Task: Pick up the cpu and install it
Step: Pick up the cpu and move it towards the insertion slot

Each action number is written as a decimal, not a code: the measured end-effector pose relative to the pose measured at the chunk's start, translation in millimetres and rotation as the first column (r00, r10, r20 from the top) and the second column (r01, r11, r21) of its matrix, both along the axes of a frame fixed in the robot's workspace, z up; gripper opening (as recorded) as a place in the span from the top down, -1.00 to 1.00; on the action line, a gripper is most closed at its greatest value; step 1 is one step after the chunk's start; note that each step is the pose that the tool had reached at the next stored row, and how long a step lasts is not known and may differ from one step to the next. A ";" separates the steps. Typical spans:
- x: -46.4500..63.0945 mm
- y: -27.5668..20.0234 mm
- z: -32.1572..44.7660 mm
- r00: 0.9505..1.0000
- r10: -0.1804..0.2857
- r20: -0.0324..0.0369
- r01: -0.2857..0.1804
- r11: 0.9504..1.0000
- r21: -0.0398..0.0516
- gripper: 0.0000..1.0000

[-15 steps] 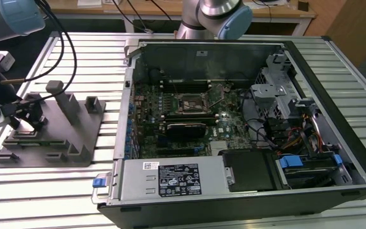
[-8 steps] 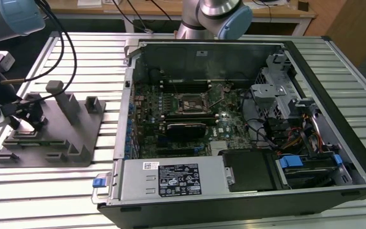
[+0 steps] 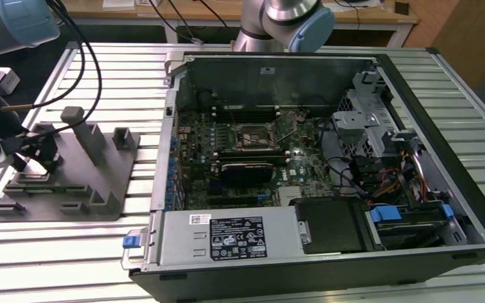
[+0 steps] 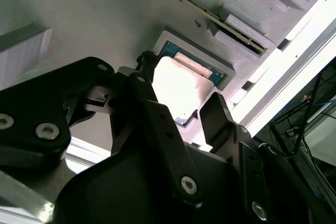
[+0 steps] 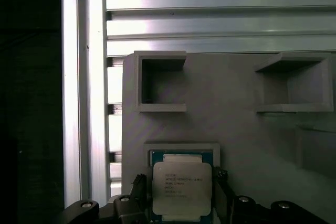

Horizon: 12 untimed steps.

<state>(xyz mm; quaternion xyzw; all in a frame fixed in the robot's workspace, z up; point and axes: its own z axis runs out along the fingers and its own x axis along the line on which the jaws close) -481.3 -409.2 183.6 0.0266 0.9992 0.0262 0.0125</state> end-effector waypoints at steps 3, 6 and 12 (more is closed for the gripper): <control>0.0 -0.1 0.0 1.000 0.000 0.000 0.000 1.000 0.000 -0.23; 0.0 -0.1 0.0 1.000 0.000 0.000 0.000 1.000 0.000 -0.08; 0.0 -0.2 0.2 1.000 0.000 0.000 0.000 1.000 0.000 -0.08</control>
